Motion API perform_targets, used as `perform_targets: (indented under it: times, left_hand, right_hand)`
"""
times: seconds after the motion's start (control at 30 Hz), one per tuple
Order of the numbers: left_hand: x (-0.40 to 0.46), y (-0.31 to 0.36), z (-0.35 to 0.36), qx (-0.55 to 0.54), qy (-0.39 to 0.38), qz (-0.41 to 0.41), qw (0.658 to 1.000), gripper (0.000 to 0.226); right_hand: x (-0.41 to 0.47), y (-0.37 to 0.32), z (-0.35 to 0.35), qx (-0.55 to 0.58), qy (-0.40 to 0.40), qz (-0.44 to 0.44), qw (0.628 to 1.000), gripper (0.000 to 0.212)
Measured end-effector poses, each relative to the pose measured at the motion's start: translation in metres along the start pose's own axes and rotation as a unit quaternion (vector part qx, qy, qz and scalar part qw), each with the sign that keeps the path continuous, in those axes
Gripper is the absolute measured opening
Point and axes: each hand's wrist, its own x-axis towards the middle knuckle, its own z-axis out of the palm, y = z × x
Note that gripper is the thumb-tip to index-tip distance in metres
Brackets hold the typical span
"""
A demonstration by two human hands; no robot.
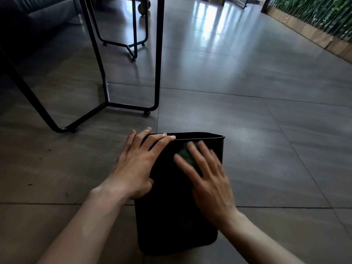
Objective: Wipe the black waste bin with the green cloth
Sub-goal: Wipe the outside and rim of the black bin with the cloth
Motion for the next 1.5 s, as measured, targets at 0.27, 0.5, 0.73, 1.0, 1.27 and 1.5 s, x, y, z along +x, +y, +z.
perform_targets:
  times: [0.27, 0.5, 0.73, 1.0, 1.27, 1.5]
  left_hand:
    - [-0.001, 0.001, -0.001, -0.003, 0.001, -0.006, 1.000, 0.119]
    - [-0.004, 0.004, -0.001, 0.002, 0.014, 0.000, 1.000, 0.117]
    - [-0.003, 0.004, -0.002, -0.003, 0.011, -0.009, 1.000, 0.115]
    - [-0.002, 0.002, 0.002, -0.008, 0.013, -0.008, 1.000, 0.120]
    - [0.001, 0.003, 0.002, -0.011, 0.016, -0.009, 1.000, 0.117]
    - [0.002, 0.005, 0.003, -0.011, 0.011, -0.016, 1.000, 0.119]
  right_hand:
    - [-0.074, -0.024, 0.040, -0.092, -0.070, -0.221, 0.968, 0.055]
    - [-0.062, 0.005, 0.015, -0.046, -0.057, -0.207, 0.976, 0.041]
    - [-0.009, -0.015, 0.017, -0.023, 0.025, -0.015, 0.999, 0.049]
    - [-0.080, 0.006, 0.026, -0.095, -0.086, -0.263, 0.956, 0.043]
    - [-0.008, -0.023, 0.016, 0.017, 0.046, 0.116, 0.992, 0.049]
    - [-0.090, -0.031, 0.006, -0.030, -0.186, -0.186, 0.964, 0.035]
